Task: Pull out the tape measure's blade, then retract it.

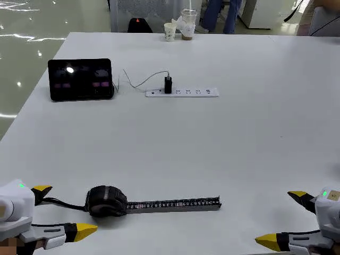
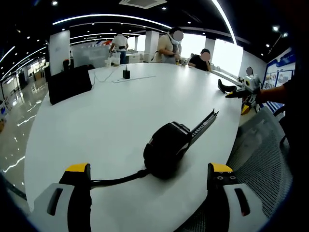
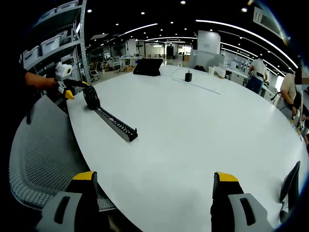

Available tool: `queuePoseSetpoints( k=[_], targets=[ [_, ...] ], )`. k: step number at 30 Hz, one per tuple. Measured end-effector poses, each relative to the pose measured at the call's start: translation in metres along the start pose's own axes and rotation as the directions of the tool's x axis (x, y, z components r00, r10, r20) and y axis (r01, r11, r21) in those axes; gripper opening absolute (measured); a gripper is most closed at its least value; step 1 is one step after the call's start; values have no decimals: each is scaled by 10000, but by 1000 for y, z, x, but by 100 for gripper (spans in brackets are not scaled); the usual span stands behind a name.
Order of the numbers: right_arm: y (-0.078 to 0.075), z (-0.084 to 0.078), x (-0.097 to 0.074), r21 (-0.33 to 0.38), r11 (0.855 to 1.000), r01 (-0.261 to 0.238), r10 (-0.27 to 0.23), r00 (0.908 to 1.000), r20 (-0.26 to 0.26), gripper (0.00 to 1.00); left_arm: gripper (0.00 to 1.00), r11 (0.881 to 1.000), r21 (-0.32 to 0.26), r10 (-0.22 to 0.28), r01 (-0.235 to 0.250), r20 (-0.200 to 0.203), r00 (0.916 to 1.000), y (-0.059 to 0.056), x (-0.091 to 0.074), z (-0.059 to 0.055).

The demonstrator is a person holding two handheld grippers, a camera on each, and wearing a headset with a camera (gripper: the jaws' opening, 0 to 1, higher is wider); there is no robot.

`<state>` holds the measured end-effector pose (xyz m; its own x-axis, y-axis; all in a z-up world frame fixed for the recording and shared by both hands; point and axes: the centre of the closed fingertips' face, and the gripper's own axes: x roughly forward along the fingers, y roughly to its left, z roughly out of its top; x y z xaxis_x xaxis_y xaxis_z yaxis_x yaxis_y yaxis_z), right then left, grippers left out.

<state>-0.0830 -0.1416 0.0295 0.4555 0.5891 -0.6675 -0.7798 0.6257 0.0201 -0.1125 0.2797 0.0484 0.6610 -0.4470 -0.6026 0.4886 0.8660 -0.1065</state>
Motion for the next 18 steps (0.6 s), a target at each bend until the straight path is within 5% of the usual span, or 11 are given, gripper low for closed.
queuePoseSetpoints(
  k=[10, 15, 18],
  targets=[
    [6, 14, 14, -861, 9933, -773, 734, 9962, -468, 99, 99, 9986, -455, 262, -260, 49, 9996, -19, 19, 17],
    [12, 16, 24, -1406, 9815, -1298, 1167, 9884, -977, 99, 99, 9956, -546, 759, -761, -70, 9971, -16, 32, 17],
    [15, 18, 28, -1742, 9717, -1598, 1398, 9827, -1217, 99, 99, 9904, -1017, 966, -938, 238, 9950, -14, 38, 23]
  ],
)
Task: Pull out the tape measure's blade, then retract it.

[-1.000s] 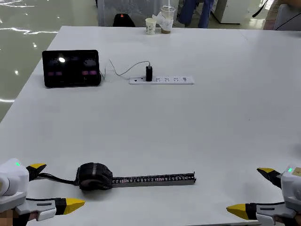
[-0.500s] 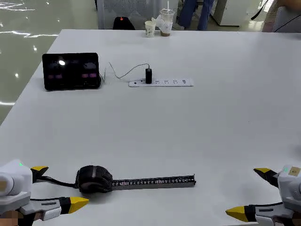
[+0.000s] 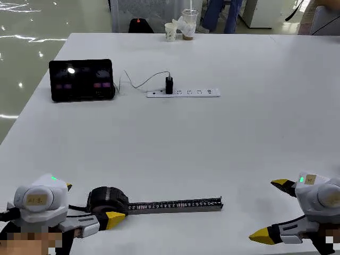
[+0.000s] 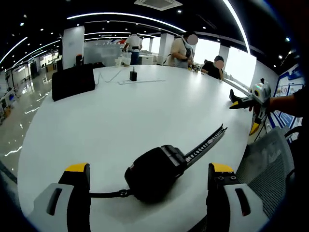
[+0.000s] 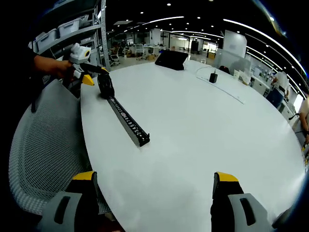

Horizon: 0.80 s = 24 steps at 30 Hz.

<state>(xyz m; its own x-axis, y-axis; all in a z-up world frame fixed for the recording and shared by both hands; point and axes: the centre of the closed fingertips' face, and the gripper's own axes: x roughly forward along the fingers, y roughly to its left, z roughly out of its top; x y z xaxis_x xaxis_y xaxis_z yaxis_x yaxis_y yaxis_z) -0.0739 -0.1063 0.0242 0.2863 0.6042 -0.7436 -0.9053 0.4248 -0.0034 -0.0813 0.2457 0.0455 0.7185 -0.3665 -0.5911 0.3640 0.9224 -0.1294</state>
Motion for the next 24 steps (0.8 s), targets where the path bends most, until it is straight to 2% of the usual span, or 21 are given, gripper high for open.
queuePoseSetpoints(
  k=[5, 9, 14, 16, 24],
  targets=[
    [3, 4, 9, -872, 9944, -590, 542, 9969, -568, 99, 98, 9977, -619, 279, -270, 141, 9995, 0, 7, 1],
    [3, 15, 16, -1221, 9889, -848, 766, 9946, -703, 99, 99, 9955, -672, 685, -667, 246, 9973, 3, 14, 0],
    [0, 27, 23, -1554, 9824, -1036, 927, 9928, -761, 99, 99, 9913, -1001, 896, -858, 342, 9954, 2, 18, 1],
    [0, 31, 25, -1683, 9789, -1157, 1032, 9913, -813, 99, 99, 9847, -942, 1518, -1465, 517, 9870, 11, 17, 3],
    [3, 39, 35, -2273, 9591, -1689, 1434, 9818, -1244, 99, 99, 9740, -1193, 2031, -1926, 830, 9756, 9, 20, 8]
  ],
)
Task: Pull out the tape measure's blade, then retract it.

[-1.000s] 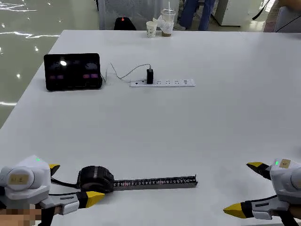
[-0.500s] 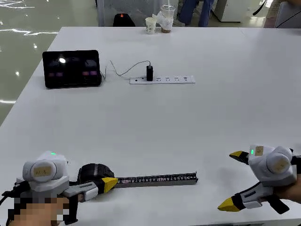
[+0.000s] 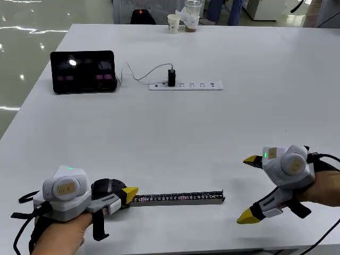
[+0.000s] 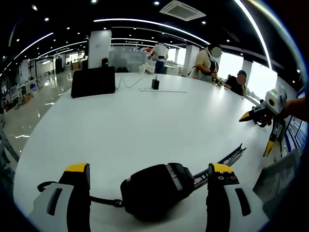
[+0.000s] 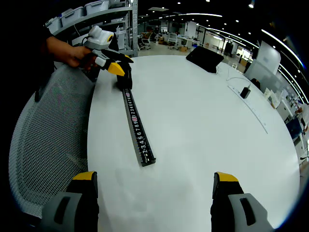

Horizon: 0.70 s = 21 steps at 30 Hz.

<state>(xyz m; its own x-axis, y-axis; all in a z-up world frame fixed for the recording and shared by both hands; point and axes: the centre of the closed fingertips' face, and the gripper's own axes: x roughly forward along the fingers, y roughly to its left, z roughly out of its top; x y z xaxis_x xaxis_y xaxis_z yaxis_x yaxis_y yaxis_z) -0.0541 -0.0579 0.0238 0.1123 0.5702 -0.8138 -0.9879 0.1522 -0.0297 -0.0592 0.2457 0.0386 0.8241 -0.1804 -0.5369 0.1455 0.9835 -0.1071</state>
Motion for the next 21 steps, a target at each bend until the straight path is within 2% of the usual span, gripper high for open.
queuePoseSetpoints(
  k=[7, 8, 9, 11, 13, 15, 17, 18, 19, 20, 21],
  targets=[
    [-3, 6, 9, -350, 9988, -332, 324, 9992, -229, 96, 94, 10000, -93, 13, -9, 408, 9992, -8, 2, -1],
    [-4, 7, 11, -383, 9985, -383, 375, 9990, -226, 95, 93, 10000, 36, -14, 13, 388, 9992, -10, 4, -5],
    [-5, 8, 12, -399, 9985, -388, 379, 9990, -234, 94, 93, 10000, -23, -56, 56, -5, 10000, -11, 5, -11],
    [-6, 9, 16, -399, 9982, -445, 432, 9985, -323, 93, 92, 9998, 135, -179, 176, 187, 9997, -14, 9, -8],
    [-6, 10, 18, -414, 9976, -555, 539, 9978, -375, 90, 92, 9990, 363, -269, 269, 10, 9996, -19, 8, -11],
    [-4, 12, 20, -498, 9966, -654, 633, 9971, -418, 85, 92, 9991, 152, -399, 399, 0, 9992, -24, 6, -11],
    [-3, 12, 22, -542, 9959, -722, 699, 9966, -438, 83, 92, 9994, 59, -334, 333, 167, 9993, -25, 4, -7],
    [-2, 12, 25, -568, 9952, -802, 777, 9959, -456, 81, 92, 9990, -450, 22, -10, 271, 9996, -21, 4, -6],
    [-1, 11, 26, -582, 9945, -874, 845, 9952, -496, 80, 92, 9952, -970, 128, -105, 225, 9997, -21, 4, -7],
    [0, 10, 27, -590, 9939, -936, 904, 9944, -555, 78, 93, 9920, -1251, 174, -142, 247, 9995, -20, 4, -8],
    [1, 10, 29, -632, 9931, -990, 952, 9936, -609, 76, 93, 9954, -957, 126, -105, 212, 9997, -20, 5, -11]
  ],
)
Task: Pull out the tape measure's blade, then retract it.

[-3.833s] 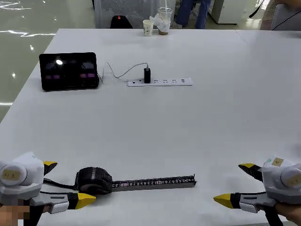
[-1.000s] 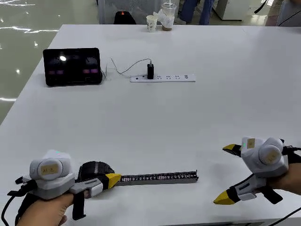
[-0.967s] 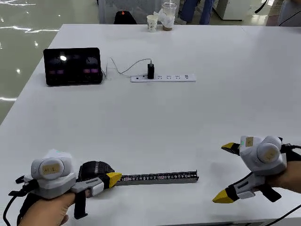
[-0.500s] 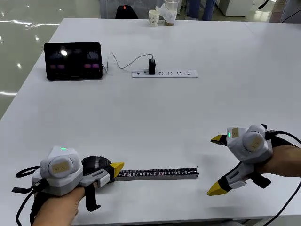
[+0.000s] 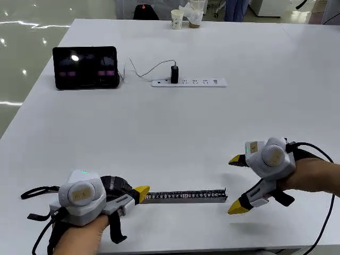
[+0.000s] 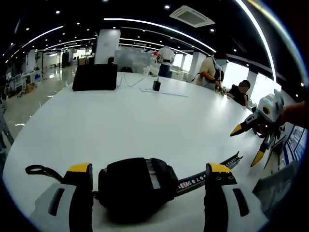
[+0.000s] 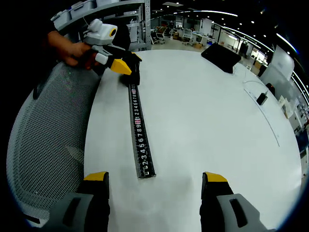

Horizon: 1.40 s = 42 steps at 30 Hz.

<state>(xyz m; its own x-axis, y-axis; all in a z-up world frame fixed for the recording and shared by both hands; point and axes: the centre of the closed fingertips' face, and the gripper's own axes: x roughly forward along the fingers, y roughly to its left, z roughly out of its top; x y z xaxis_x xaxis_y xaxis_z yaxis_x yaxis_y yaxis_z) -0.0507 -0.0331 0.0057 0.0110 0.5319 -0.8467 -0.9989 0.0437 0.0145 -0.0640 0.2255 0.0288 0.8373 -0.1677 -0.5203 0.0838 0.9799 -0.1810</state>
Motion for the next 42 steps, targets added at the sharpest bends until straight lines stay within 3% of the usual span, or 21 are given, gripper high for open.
queuePoseSetpoints(
  k=[3, 5, 8, 12, 15, 24, 33, 35, 39, 42],
  targets=[
    [2, 0, 5, -117, 9998, -184, 183, 9998, -118, 72, 94, 9997, 195, 130, -123, -357, 9993, 7, 1, -9],
    [2, 1, 8, -154, 9995, -287, 285, 9995, -165, 68, 93, 9994, 264, 229, -225, -164, 9996, 9, 0, -4],
    [4, 3, 9, -184, 9990, -398, 395, 9990, -190, 62, 93, 9999, 72, 116, -114, -319, 9994, 6, 1, -7],
    [9, 3, 13, -428, 9970, -646, 632, 9975, -330, 46, 93, 9994, 333, 18, -11, -227, 9997, 2, 2, -5],
    [12, 0, 16, -560, 9953, -787, 760, 9959, -486, 40, 94, 9992, 397, -75, 88, -313, 9995, -1, 3, -7],
    [12, -5, 16, -996, 9912, -876, 791, 9931, -865, 22, 93, 9989, 474, -47, 59, -254, 9997, 0, 3, -6],
    [11, -7, 20, -1198, 9894, -821, 684, 9911, -1142, 13, 92, 9982, 601, -59, 82, -370, 9993, -1, 4, -9],
    [12, -8, 20, -1814, 9798, -839, 606, 9896, -1303, 12, 91, 9983, 573, -61, 82, -363, 9993, -1, 4, -9],
    [11, -8, 20, -1158, 9901, -793, 633, 9887, -1361, 12, 85, 9972, 742, 76, -45, -409, 9991, 1, 5, -11],
    [10, -8, 20, -1169, 9891, -895, 723, 9870, -1439, 11, 82, 9976, 651, 265, -239, -396, 9989, 6, 5, -11]
  ],
)
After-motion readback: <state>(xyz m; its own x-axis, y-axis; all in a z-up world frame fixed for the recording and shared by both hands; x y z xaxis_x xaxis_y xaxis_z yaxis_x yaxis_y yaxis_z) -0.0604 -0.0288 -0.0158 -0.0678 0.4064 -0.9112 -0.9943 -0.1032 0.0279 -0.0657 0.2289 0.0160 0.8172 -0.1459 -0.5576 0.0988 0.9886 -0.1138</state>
